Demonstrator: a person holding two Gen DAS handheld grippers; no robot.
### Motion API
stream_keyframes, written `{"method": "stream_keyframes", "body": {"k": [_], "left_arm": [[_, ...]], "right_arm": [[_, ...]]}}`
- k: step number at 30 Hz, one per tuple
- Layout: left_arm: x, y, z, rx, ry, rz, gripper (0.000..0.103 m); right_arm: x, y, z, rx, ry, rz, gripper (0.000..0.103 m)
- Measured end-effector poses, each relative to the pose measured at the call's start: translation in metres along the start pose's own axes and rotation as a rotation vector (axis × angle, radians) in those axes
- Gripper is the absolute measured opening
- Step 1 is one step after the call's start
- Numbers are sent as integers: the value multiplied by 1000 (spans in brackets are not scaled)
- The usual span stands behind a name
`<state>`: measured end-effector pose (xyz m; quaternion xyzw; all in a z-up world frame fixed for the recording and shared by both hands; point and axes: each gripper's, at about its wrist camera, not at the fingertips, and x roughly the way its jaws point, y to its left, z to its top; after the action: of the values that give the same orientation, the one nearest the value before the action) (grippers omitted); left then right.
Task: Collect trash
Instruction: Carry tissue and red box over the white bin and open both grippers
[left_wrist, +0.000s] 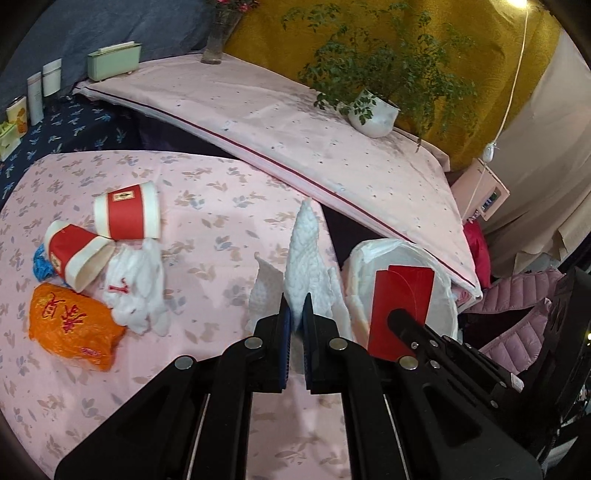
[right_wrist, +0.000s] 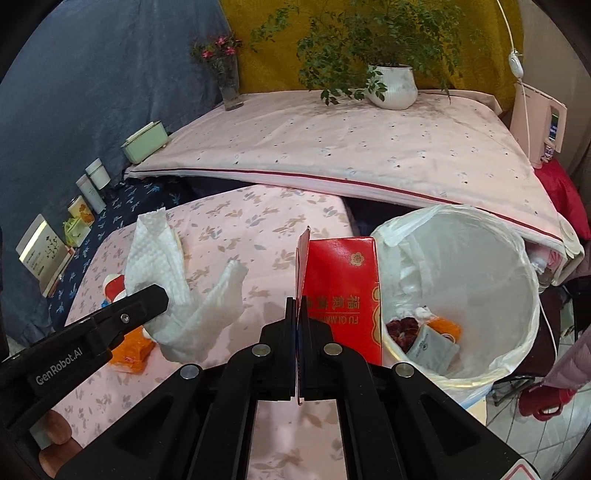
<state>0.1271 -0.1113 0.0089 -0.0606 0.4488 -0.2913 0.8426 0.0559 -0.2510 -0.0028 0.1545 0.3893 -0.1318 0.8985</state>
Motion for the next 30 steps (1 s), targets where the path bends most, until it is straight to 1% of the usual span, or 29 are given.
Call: {"method": "stream_keyframes", "body": {"k": [7, 13, 16, 18, 20, 21, 22, 23, 24, 25, 27, 30], "left_arm": [[29, -53, 8, 45, 39, -118, 5], [57, -89, 13, 76, 87, -171, 5], [69, -101, 14, 79, 108, -185, 6], [76, -105, 14, 70, 126, -210, 6], [83, -108, 14, 61, 138, -206, 8], [85, -108, 14, 60, 143, -201, 12], [87, -108, 14, 58, 147, -195, 20], [89, -107, 14, 54, 148, -182, 26], [88, -105, 13, 50, 138, -166, 36], [87, -102, 13, 50, 125, -149, 42], [85, -97, 14, 53, 110, -122, 42], [82, -84, 14, 38, 97, -76, 42]], "right_arm": [[-1, -53, 10, 30, -9, -71, 1], [4, -85, 16, 60, -5, -110, 1], [6, -96, 17, 74, -4, -123, 1], [7, -103, 17, 83, -5, -130, 1], [9, -107, 18, 93, -6, -137, 1], [10, -110, 19, 98, -5, -140, 1], [11, -112, 19, 103, -4, -142, 1], [11, -113, 19, 109, -3, -144, 3], [11, -115, 19, 114, -5, -149, 4], [11, -115, 19, 116, -10, -156, 7], [11, -114, 19, 112, -13, -161, 11], [10, -109, 20, 104, -21, -159, 21]]}}
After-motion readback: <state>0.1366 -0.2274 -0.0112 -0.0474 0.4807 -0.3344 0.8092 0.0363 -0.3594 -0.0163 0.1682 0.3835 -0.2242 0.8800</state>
